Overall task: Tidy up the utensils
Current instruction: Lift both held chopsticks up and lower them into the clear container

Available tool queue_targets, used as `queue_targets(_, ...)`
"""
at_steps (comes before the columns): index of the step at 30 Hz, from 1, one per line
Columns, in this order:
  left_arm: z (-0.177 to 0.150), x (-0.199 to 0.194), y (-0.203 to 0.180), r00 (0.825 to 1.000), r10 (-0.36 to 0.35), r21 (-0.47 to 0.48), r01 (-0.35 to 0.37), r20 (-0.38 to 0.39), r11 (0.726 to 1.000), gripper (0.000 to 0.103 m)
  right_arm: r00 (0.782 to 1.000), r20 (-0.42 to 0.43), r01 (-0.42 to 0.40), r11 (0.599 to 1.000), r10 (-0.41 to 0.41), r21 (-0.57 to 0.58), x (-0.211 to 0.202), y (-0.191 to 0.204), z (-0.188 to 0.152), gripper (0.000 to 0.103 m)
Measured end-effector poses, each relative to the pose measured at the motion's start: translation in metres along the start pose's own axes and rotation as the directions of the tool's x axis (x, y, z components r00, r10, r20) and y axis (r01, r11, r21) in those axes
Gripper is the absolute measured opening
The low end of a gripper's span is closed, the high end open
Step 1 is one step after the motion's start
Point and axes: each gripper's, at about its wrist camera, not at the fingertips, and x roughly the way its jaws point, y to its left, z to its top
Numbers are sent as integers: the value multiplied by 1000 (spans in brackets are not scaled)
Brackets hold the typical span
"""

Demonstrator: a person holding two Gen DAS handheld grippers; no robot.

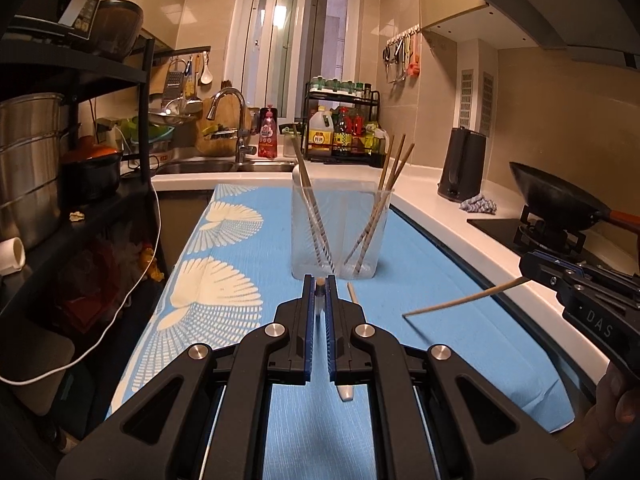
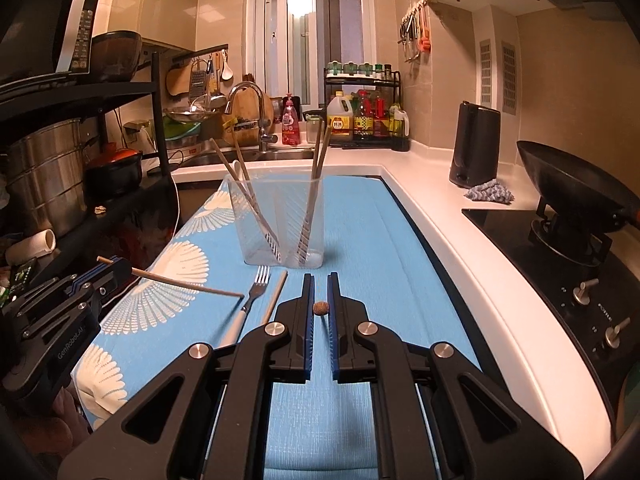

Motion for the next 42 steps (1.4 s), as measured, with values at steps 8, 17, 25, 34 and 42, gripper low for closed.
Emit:
queue_targets(8,41,5,4,1000,-14,-16,13,-15,1000,5,1000,3,-19,1000,19,-9,5,5,40,6)
queue_targets(17,97,15,12,996,-65,-25,64,-67,998,5,997,36,-63,998,63,-8,11,6,97,6)
queue_targets(25,132,37,19,987,-107,-62,100,-120,993,5,995,16,-103,995,103,5,33,0,129,6)
queue_targets(34,200,65,10,987,-140,-41,137,-74,990,5,985,88,-145,989,146,-17,48,6,198,6)
queue_targets(42,257,99,0,990,-139,-21,140,28,990,5,970,199,-135,990,140,-39,71,9,257,6)
